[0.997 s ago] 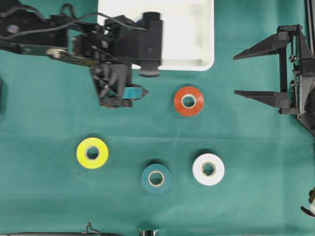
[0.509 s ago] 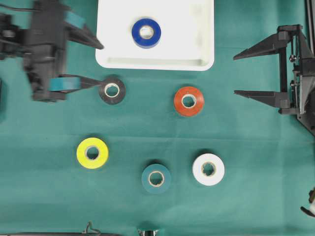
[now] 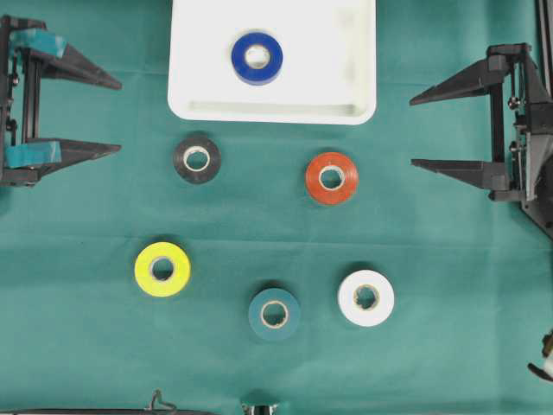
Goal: Pick up the tape from a random location and place it into the white case.
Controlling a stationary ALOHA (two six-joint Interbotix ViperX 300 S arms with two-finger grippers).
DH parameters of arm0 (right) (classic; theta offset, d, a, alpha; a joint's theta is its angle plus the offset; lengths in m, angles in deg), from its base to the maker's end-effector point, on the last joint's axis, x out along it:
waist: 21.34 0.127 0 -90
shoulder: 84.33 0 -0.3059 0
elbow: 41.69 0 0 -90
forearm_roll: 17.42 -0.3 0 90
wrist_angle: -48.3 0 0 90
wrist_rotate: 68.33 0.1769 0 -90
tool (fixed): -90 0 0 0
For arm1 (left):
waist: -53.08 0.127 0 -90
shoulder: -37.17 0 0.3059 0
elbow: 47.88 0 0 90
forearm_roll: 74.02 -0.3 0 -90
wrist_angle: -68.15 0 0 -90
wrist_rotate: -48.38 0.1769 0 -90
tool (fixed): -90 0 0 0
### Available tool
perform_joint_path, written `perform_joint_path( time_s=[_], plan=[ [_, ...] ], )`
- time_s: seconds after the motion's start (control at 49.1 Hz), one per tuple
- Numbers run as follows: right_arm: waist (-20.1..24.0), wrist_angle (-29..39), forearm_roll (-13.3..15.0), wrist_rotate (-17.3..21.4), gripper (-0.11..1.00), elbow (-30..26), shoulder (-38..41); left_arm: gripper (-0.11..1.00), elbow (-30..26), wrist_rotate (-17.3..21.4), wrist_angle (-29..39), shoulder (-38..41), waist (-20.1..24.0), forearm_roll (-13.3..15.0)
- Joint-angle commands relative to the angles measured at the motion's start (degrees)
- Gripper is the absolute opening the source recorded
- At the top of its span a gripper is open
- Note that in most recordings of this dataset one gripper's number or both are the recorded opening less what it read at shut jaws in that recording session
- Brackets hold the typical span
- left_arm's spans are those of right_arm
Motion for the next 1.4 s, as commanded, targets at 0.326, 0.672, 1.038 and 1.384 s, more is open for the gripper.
perform_joint_path(
  time_s=[0.326,0.672,1.038,1.384],
  plan=[
    [-0.2,-0.3,0.0,0.0,0.92,0.8,0.4,0.99,10.9,-0.1,-13.0,-2.0,0.1,0.3],
    [-0.2,-0.3,-0.1,0.1,0.92,0.8,1.6,0.99,11.0,-0.1,-13.5,-2.1,0.1,0.4],
    [4.9,0.7,-0.4,1.6,0.92,0.4,1.7,0.99,11.0,-0.1,-13.4,-2.0,0.1,0.4],
    [14.5,2.1,-0.4,3.6,0.92,0.4,2.1,0.99,11.0,-0.1,-13.4,-2.1,0.1,0.4]
  ],
)
